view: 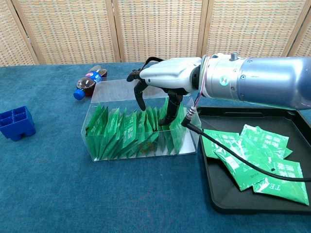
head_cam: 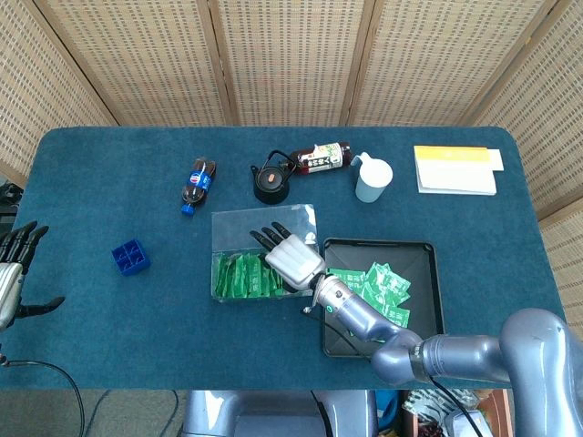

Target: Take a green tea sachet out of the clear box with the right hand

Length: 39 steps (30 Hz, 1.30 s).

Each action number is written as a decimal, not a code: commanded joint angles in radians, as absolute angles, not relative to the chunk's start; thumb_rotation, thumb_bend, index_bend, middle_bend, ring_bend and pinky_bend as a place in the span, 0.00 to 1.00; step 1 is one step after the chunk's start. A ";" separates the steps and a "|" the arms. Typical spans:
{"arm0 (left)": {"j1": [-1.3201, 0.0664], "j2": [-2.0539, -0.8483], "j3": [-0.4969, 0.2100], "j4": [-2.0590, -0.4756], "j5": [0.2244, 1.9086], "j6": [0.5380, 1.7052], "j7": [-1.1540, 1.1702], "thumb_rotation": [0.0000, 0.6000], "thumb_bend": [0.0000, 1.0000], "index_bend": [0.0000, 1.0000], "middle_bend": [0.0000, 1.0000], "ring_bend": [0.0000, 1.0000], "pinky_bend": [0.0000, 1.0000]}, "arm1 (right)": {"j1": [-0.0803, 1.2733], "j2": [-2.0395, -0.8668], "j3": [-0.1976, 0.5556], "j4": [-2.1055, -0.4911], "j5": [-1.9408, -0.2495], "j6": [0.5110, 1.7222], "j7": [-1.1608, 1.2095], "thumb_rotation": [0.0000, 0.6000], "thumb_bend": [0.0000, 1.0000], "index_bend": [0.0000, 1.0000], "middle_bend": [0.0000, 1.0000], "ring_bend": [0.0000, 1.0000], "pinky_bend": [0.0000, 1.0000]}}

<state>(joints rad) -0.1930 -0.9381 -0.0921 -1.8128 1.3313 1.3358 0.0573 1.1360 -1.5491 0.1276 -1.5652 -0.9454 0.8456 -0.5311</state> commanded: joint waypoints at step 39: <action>-0.196 -0.935 -0.091 -1.814 1.327 1.329 0.054 1.00 0.11 0.00 0.00 0.00 0.00 | 1.129 -1.528 0.103 -1.550 -0.922 0.837 -0.617 1.00 0.54 0.53 0.04 0.00 0.00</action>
